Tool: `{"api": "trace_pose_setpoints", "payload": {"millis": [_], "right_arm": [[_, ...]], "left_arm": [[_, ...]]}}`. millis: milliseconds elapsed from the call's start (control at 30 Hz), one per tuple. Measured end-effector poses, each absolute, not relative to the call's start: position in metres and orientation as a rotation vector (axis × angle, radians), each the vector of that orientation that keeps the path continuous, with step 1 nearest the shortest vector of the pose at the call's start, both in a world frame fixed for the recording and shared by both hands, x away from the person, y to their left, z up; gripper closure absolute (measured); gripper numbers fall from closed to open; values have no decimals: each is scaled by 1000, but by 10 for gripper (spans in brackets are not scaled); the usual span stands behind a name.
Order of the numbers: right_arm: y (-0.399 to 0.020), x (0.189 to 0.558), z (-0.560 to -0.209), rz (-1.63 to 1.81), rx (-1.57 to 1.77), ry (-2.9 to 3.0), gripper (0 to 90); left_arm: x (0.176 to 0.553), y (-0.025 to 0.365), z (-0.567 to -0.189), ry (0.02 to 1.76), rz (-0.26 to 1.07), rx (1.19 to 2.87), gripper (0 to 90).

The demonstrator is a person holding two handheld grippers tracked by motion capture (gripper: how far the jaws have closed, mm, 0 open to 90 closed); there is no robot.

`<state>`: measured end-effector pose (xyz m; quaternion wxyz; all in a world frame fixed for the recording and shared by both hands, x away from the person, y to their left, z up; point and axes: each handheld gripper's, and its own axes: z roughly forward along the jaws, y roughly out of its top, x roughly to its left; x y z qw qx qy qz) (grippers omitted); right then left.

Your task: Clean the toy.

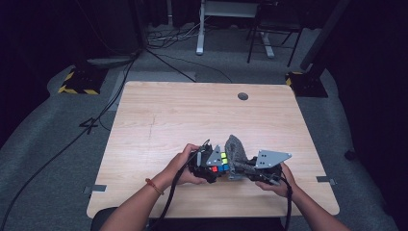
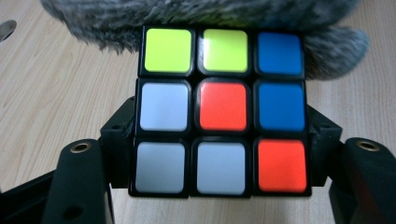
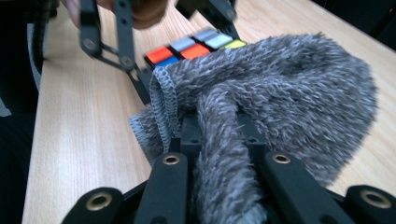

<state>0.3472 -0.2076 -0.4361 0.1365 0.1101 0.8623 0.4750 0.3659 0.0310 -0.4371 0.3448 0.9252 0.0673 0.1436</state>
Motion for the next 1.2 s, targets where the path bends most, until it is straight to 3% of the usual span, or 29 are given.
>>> {"api": "trace_pose_setpoints", "payload": {"millis": [233,433,900,1200], "right_arm": [[-199,343,-426,1439,250,2473,780],[-199,343,-423,1386,279,2443,779],[-220,358,-448,1316,439,2514,780],[-221,360,-449,1484,443,2539,780]], "left_arm": [[365,18,-444,143,397,2459,329],[369,25,-440,169,374,2413,334],[365,37,-428,169,378,2349,335],[364,41,-422,176,370,2288,333]]}}
